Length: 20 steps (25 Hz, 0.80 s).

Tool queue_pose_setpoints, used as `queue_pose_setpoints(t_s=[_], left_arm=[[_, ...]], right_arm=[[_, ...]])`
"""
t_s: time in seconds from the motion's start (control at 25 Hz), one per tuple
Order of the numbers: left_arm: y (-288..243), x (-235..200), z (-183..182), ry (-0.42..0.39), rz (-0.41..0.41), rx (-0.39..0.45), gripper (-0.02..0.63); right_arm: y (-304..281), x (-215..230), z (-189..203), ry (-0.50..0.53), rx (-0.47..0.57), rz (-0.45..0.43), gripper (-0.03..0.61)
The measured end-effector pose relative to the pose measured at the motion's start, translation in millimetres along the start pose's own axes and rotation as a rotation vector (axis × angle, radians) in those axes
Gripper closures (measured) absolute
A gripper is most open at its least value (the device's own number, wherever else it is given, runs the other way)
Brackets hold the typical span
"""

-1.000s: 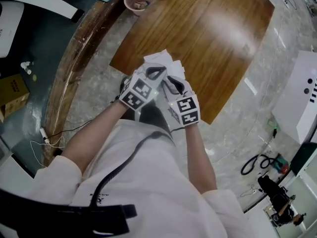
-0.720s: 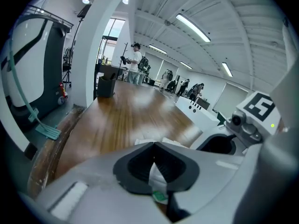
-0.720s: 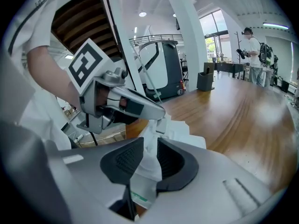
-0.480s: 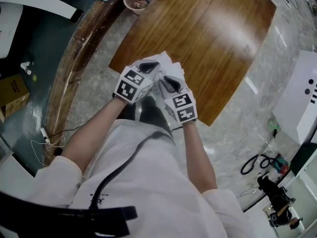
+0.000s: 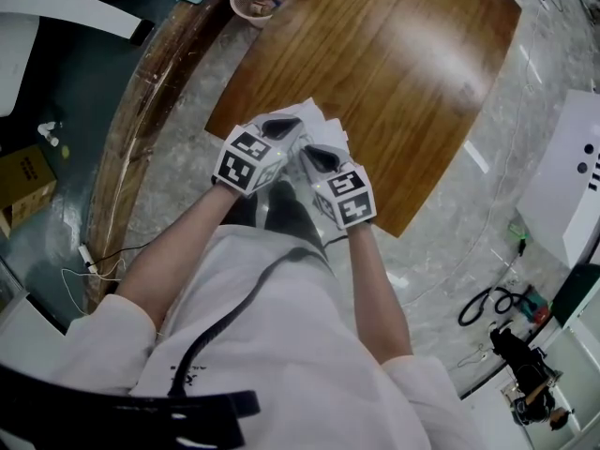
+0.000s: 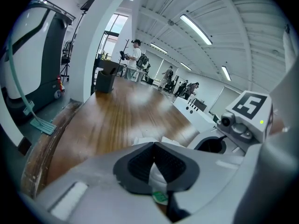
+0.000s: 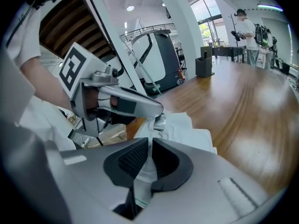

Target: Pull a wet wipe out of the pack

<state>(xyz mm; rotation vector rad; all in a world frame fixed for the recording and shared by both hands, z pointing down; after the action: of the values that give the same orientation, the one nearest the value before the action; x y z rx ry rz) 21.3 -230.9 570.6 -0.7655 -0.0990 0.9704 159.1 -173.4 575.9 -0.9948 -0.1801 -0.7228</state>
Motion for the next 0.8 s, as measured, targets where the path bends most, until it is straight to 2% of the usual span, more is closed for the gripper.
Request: queue_pose_setpoints(t_s=[0.36,0.8], left_arm=[[1,-1,-1,0.004,0.025,0.013,0.607],[6,5,-10,-0.046,0.068,0.022,0.607]], right_arm=[[5,2,-4,-0.026,0.025,-0.007,0.566],[20,-6,-10,-0.028,0.096,0.037,0.566]])
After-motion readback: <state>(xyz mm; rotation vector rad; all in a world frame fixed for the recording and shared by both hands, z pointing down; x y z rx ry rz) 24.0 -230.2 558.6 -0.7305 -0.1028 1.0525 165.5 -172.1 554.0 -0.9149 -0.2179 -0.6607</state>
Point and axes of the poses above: the fingertips, and each gripper's own axes: y backward along the fingers, x to its right, z out of its underside, the point moved 10 cm from there along y, backward along the fingers, and after that the axes turned 10 degrees about -y, right-handed, at the moved point
